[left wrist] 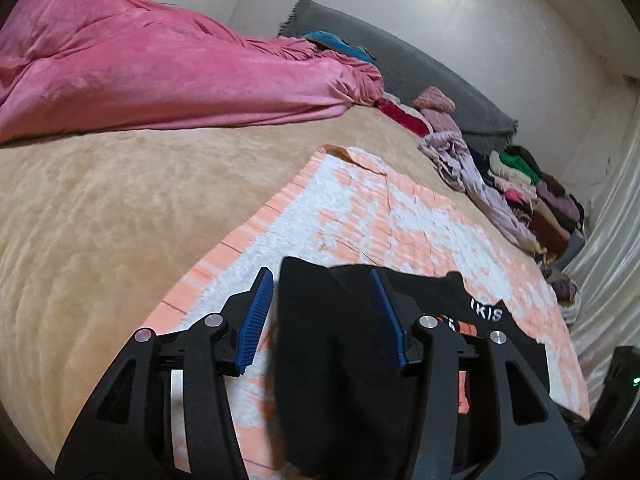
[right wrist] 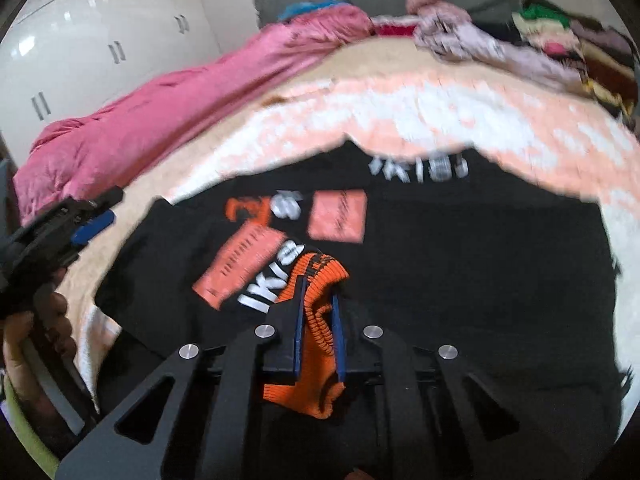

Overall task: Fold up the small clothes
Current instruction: 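Lay the cuff on the chest with the right gripper while the left gripper holds the shirt side, then move both open grippers to the hem of the black sweatshirt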

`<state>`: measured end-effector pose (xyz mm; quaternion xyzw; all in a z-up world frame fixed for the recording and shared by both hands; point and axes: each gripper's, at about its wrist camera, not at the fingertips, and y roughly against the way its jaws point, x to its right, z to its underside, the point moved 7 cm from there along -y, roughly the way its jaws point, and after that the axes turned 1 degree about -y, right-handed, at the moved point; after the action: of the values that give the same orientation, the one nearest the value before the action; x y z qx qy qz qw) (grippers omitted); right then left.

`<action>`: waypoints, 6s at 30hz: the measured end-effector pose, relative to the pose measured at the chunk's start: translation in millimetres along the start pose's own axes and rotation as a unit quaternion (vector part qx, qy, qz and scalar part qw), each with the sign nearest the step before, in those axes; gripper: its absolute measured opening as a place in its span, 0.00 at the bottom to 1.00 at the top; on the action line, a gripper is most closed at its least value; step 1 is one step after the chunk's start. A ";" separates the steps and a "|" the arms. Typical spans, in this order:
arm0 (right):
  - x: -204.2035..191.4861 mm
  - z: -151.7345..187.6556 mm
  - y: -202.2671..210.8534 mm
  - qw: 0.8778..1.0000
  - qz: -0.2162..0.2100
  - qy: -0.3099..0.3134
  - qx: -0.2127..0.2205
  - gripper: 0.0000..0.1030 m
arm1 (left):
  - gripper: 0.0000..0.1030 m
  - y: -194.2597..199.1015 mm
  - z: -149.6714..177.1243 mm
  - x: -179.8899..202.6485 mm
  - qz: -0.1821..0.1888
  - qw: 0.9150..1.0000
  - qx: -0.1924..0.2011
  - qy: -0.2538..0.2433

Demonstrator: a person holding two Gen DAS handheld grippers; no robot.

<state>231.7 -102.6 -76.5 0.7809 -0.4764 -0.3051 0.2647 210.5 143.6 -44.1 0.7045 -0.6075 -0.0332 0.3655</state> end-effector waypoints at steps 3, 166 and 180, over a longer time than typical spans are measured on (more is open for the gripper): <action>-0.9 -21.1 21.2 0.999 -0.003 0.012 0.033 0.10 | 0.42 -0.2 -0.9 -1.6 -0.002 1.000 0.001 0.002; 61.5 22.6 127.8 0.992 0.115 -0.005 0.058 0.96 | 0.91 61.7 57.5 65.1 0.016 0.984 -0.051 -0.171; 52.9 35.6 143.8 0.993 0.103 0.002 0.052 0.96 | 0.91 82.1 69.9 69.7 0.014 0.978 -0.063 -0.197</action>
<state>141.1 -213.2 -11.0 0.7407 -0.5691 -0.2500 0.2550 126.0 49.5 -21.9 0.6513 -0.6740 -0.2039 0.2827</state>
